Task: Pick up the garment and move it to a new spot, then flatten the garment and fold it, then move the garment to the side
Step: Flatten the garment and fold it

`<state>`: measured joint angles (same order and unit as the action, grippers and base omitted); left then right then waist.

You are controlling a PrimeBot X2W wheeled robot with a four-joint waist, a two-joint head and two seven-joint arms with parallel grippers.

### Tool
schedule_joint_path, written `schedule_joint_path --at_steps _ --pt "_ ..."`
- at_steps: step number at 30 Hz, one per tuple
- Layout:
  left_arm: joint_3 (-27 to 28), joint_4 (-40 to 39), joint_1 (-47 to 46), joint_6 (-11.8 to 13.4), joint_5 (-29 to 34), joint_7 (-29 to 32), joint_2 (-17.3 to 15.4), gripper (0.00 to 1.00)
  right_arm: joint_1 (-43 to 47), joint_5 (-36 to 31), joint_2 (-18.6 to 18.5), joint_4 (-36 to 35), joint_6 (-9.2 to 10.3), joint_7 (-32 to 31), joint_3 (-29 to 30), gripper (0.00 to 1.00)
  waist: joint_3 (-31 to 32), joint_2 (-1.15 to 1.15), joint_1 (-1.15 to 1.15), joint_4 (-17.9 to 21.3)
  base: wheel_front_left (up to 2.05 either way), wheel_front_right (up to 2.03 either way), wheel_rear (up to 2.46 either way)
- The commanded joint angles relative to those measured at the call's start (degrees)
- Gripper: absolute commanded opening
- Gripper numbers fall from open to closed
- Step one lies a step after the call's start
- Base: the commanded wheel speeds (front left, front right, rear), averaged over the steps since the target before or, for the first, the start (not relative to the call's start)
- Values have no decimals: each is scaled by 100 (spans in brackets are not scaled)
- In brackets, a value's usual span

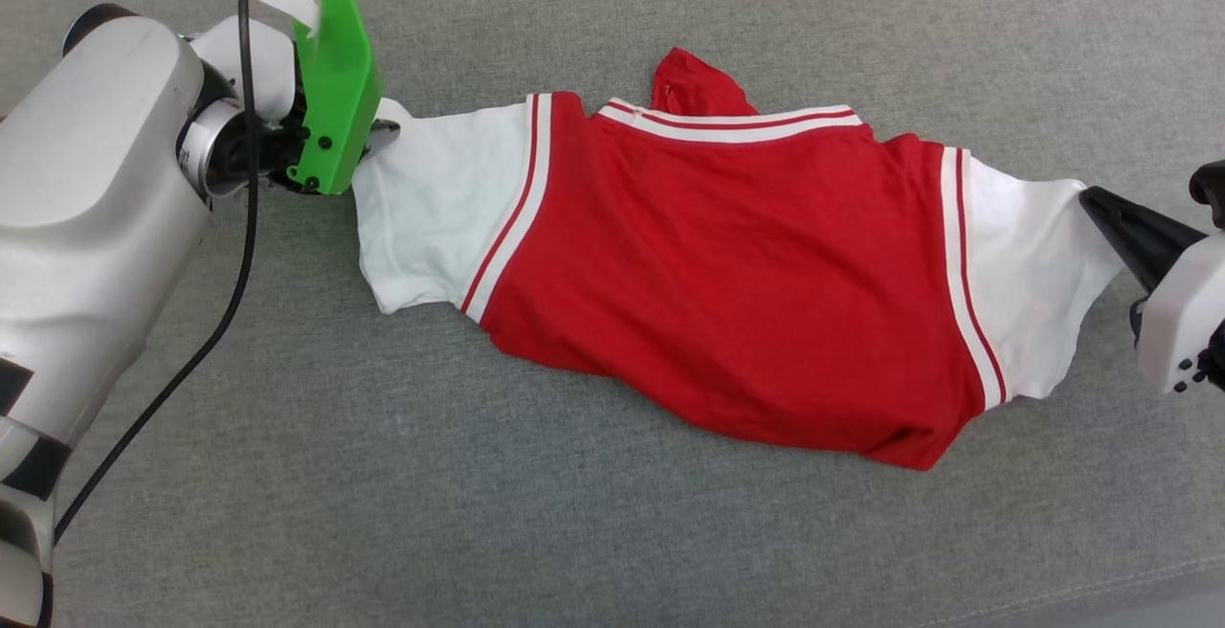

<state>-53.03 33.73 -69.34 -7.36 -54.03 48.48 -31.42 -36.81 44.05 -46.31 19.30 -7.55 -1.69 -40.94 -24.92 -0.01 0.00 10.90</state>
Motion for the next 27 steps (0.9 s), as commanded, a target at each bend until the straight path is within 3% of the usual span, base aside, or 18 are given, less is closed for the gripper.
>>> schedule_joint_path --at_steps 1,10,11,12,13,20,27 --pt "-68 99 -82 -13 -82 18 6 100 -127 -28 48 -25 6 25 -39 0 -160 1 0 114 0 0 0" --pt "-901 458 8 -13 -183 204 -103 100 -354 -13 141 65 6 123 -237 0 -328 1 0 196 0 0 0" --pt "-986 447 20 -13 -227 195 -112 96 -378 -5 147 88 6 140 -261 0 -332 1 0 194 0 0 0" --pt "-1043 435 21 -13 -258 166 -120 34 -399 2 150 105 6 154 -280 0 -333 1 0 192 0 0 0" --pt "-1117 418 18 -13 -294 131 -129 0 -424 12 154 127 6 176 -302 0 -332 1 0 188 0 0 0" --pt "-1453 200 -160 -13 -428 -620 -263 0 -512 85 123 278 6 334 -430 0 -130 1 0 61 0 0 0" --pt "-1740 -304 -251 -13 -467 -1958 -626 0 -490 169 -52 281 6 524 -436 0 475 1 0 -132 0 0 0"
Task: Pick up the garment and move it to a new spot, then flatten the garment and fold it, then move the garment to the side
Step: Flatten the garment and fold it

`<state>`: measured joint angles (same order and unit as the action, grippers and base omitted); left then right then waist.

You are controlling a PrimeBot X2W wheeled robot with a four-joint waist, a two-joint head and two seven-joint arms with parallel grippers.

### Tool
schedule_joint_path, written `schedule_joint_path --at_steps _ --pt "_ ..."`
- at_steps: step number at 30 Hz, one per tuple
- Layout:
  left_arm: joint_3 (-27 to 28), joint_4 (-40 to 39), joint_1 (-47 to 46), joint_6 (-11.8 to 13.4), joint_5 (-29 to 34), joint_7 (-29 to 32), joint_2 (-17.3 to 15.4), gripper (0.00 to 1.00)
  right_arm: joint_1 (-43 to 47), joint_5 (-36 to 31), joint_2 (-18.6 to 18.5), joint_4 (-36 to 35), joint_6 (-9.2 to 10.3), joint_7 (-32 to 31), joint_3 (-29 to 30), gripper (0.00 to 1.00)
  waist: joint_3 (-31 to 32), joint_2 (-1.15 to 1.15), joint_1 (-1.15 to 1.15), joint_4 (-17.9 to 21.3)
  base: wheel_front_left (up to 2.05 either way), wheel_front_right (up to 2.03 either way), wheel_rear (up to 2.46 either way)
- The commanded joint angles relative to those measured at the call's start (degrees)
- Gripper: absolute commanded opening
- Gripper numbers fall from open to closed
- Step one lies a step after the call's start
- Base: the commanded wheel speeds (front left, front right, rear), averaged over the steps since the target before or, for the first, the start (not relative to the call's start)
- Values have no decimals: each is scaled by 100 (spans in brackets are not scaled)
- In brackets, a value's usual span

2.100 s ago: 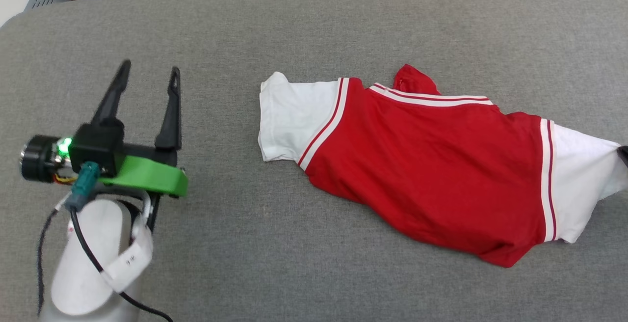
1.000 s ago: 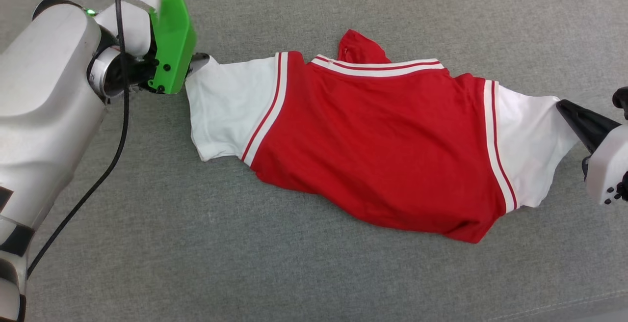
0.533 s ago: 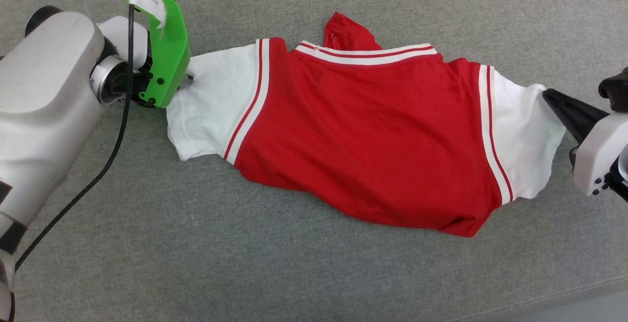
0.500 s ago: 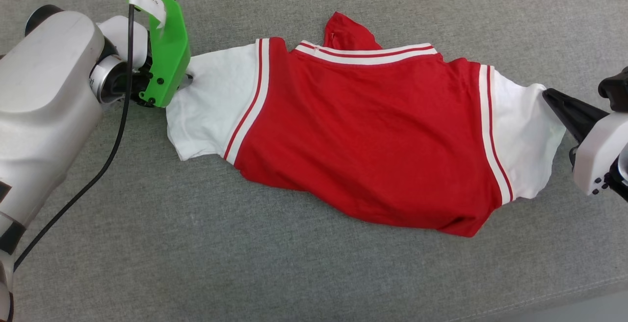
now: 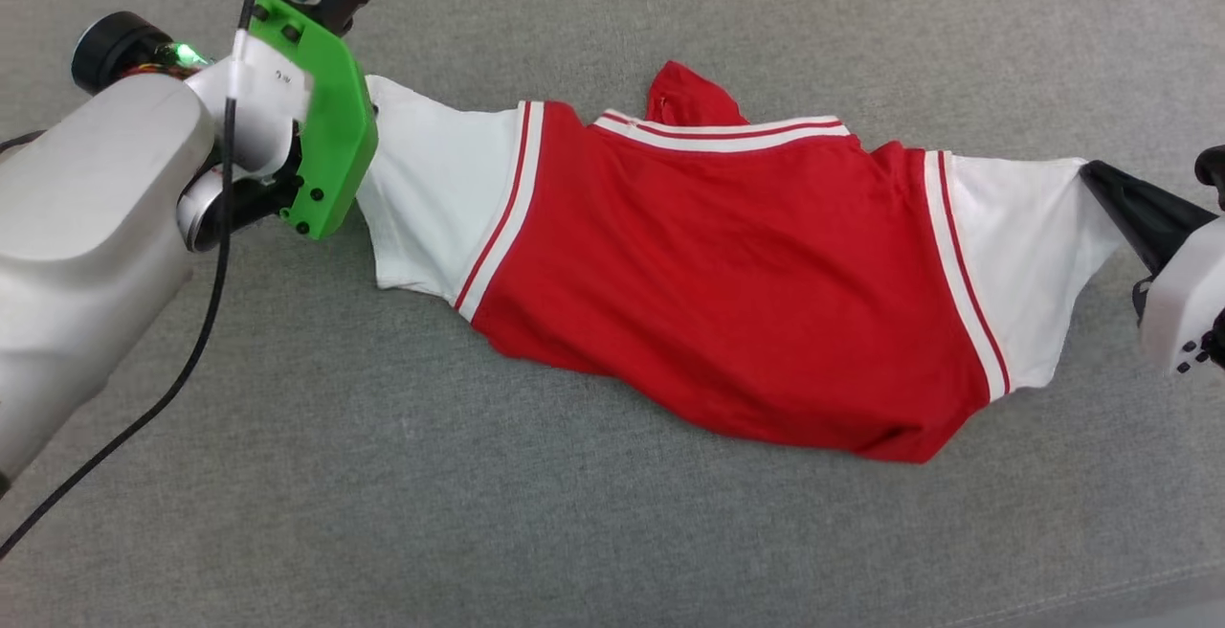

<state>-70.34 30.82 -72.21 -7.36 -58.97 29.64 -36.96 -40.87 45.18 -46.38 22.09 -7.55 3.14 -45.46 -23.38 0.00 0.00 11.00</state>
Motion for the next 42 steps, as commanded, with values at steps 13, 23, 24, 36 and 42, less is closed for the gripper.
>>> schedule_joint_path --at_steps 13,23,24,36,42 --pt "-9 -866 -44 18 367 -2353 -687 0 223 79 -719 -669 6 339 754 0 1270 0 0 -501 0 0 0" --pt "429 -1868 -359 690 706 -3014 -963 0 195 -71 -1074 -1252 6 310 1629 0 1635 0 0 -606 0 0 0" --pt "485 -1944 -398 758 714 -3056 -974 0 161 -99 -1089 -1303 6 302 1698 0 1646 0 0 -611 0 0 0" --pt "827 -2019 -1174 1007 866 -3044 -711 0 -1007 -504 -1096 -1750 6 -280 1959 0 1382 0 0 -680 0 0 0" --pt "964 -1169 -1903 909 987 -3035 -220 0 -2280 -630 -714 -1318 6 -564 1517 0 857 0 0 -626 0 0 0"
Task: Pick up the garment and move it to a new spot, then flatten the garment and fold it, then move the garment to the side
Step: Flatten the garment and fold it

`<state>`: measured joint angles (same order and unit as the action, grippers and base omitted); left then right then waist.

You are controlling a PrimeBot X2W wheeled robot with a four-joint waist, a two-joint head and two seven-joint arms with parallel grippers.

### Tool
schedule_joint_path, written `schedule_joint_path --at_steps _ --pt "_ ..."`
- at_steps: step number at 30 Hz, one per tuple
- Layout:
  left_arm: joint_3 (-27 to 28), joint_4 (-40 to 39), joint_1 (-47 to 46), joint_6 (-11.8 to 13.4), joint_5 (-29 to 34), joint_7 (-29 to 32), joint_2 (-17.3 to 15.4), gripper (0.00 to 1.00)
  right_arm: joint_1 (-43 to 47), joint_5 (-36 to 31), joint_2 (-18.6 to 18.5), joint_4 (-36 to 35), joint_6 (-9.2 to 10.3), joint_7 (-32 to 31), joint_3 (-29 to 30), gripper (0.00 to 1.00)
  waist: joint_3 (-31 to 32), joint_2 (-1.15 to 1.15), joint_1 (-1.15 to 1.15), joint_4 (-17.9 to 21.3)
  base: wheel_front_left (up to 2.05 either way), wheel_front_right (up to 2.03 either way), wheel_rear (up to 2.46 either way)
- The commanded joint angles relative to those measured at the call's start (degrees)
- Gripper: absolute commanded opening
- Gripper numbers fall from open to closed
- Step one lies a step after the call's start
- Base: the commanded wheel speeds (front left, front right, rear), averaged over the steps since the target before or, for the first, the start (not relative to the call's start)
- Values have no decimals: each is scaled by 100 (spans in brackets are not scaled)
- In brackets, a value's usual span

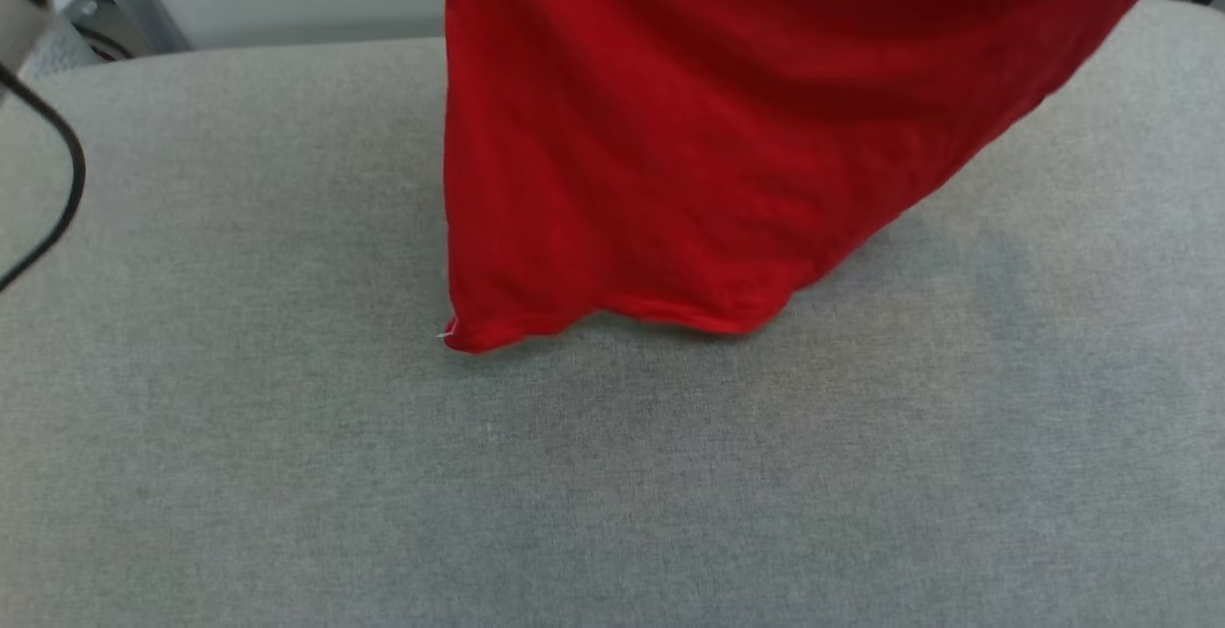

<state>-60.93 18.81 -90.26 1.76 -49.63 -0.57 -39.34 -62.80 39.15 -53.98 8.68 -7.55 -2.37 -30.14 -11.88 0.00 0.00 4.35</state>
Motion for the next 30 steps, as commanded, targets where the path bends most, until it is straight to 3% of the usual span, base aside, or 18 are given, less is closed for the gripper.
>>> schedule_joint_path --at_steps 1,10,16,23,30 --pt "47 200 -223 -26 76 -37 95 0 -348 6 168 179 6 -40 -95 0 -395 0 0 63 0 0 0" --pt "179 1540 -1364 -162 424 -320 649 0 -2639 -293 973 1626 6 27 -851 0 -1167 0 0 168 0 0 0" --pt "366 1876 -1938 -4 469 -501 963 0 -3879 -579 1408 2832 6 498 -1047 0 -1507 0 0 138 0 0 0" --pt "542 1829 -2082 93 344 -512 869 0 -4534 -590 1801 3768 6 818 -1405 0 -1762 0 0 139 0 0 0" --pt "493 1796 -1685 36 221 -526 683 0 -4522 -384 2086 4242 6 1143 -1852 0 -1926 0 0 168 0 0 0"
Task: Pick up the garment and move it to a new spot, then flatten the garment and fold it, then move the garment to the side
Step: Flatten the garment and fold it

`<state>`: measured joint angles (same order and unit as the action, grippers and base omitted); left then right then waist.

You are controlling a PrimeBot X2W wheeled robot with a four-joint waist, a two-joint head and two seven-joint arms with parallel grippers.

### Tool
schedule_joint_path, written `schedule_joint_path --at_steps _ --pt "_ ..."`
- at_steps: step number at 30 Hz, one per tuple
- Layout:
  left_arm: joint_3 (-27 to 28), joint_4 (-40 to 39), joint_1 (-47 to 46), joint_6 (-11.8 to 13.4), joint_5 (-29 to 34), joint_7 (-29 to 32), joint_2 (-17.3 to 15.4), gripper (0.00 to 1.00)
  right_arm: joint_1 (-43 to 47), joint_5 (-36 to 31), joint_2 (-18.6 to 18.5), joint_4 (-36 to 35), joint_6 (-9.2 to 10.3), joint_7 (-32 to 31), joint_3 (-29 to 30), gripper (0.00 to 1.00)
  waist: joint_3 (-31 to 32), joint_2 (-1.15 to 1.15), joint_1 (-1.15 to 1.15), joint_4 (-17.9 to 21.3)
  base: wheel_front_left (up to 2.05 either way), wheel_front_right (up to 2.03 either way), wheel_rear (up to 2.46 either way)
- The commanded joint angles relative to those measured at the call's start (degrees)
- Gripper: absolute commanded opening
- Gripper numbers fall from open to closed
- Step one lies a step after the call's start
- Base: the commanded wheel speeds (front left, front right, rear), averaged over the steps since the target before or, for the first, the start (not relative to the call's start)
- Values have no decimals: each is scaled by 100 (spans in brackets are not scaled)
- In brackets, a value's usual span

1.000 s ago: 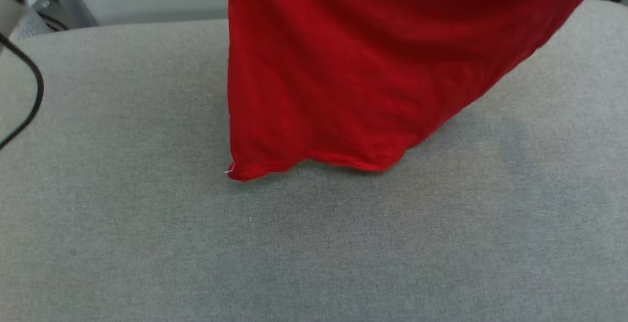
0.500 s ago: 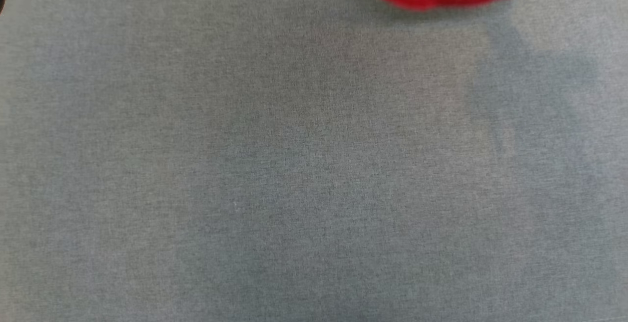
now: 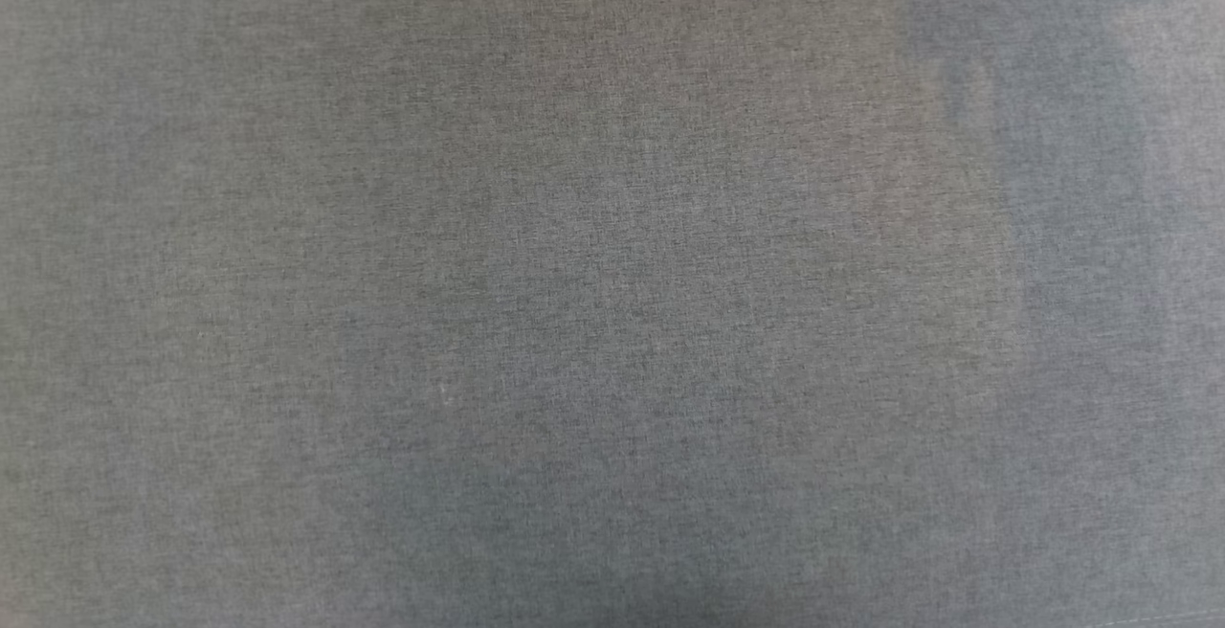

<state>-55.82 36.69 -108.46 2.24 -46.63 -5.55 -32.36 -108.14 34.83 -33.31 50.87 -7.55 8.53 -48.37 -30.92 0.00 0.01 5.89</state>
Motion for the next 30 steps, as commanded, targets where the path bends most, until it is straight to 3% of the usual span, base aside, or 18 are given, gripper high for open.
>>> schedule_joint_path --at_steps 1,8,13,17,23,30 --pt "-24 22 198 -21 -98 -47 -23 0 56 67 47 62 6 106 -95 0 -22 0 -1 19 0 0 0" --pt "-181 231 969 -178 -261 -287 17 0 817 407 312 280 6 467 -490 0 239 0 -1 61 0 0 0" --pt "-235 339 1652 -279 -416 -591 27 0 1618 887 405 59 6 604 -619 0 471 0 -1 24 0 0 0" --pt "-296 364 2245 -219 -459 -766 45 0 2367 1177 350 -284 6 638 -780 0 727 0 -1 -18 0 0 0" --pt "-269 294 3285 -423 -662 -908 -57 0 3460 1378 182 -931 6 645 -717 0 1140 0 -1 -89 0 0 0" --pt "95 -231 4805 -373 -721 -942 -211 0 4814 1398 -96 -1640 6 646 -577 0 1640 0 -1 -183 0 0 0"
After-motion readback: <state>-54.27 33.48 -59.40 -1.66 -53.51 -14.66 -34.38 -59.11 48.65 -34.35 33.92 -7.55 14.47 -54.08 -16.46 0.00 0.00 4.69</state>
